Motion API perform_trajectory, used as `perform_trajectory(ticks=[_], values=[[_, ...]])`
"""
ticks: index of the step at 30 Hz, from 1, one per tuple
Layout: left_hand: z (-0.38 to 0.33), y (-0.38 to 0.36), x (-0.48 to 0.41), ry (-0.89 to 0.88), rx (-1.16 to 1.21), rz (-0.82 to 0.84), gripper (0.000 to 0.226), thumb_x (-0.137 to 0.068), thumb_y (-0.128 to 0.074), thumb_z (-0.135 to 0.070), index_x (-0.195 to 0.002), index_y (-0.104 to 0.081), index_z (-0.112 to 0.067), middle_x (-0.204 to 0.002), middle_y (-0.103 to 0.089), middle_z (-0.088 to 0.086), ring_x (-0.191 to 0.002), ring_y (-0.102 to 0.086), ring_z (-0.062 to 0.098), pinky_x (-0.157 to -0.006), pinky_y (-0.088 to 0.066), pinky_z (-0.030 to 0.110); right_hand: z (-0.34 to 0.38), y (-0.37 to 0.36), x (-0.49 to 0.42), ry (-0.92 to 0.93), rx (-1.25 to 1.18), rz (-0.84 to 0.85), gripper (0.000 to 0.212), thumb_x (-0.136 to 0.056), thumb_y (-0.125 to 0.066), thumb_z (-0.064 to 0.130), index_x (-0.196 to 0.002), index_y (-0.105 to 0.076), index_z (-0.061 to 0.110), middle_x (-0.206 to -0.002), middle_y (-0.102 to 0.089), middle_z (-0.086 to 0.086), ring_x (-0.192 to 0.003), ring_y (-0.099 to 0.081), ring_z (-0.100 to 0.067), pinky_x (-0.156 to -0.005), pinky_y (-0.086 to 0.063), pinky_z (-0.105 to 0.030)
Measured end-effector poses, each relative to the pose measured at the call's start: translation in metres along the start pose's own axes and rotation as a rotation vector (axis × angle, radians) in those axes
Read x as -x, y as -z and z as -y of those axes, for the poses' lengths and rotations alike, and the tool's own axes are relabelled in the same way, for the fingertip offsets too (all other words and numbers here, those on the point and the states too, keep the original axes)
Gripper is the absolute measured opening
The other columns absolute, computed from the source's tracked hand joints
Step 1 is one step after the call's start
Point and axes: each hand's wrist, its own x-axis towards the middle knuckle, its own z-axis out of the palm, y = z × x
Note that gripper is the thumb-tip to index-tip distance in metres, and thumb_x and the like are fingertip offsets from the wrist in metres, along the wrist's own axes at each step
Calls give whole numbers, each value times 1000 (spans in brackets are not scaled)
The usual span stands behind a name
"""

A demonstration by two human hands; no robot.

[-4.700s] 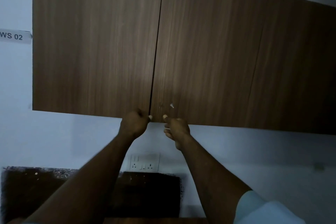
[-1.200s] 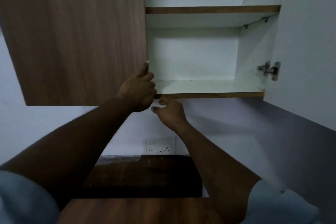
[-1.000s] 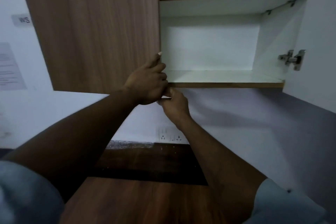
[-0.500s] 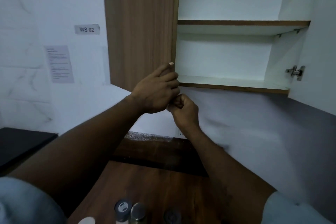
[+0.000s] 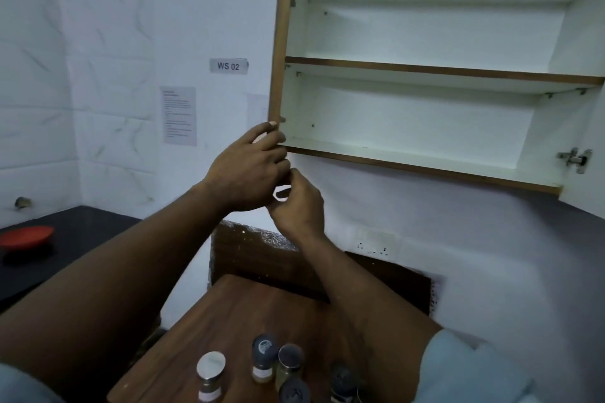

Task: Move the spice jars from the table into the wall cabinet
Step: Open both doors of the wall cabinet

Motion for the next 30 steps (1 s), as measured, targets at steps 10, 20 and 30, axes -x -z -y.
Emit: perform_trajectory(ticks=[10, 20, 30], values=[[69, 3, 73, 268, -242, 362, 36, -84, -50, -21, -108, -76, -13, -117, -72, 5, -128, -49, 35, -118, -25, 48, 49, -72, -36, 81, -57, 348, 66, -87, -70, 29, -148, -45, 30, -148, -56, 5, -128, -57, -23, -102, -48, -34], [76, -14, 91, 415, -341, 570, 50, -84, -53, -31, -129, -66, -15, -143, -59, 5, -146, -35, 28, -120, -17, 52, 65, -100, -52, 132, 12, 550, 87, -84, -67, 16, -159, -24, 24, -161, -37, -2, -141, -44, -30, -110, -46, -46], [54, -27, 62, 546, -205, 554, 26, -84, -53, -26, -103, -70, -20, -102, -74, -2, -100, -67, 22, -115, -31, 46, 33, -76, -61, 184, 151, 526, 88, -84, -67, 19, -160, -22, 24, -163, -36, -2, -144, -41, -28, -112, -43, -42]])
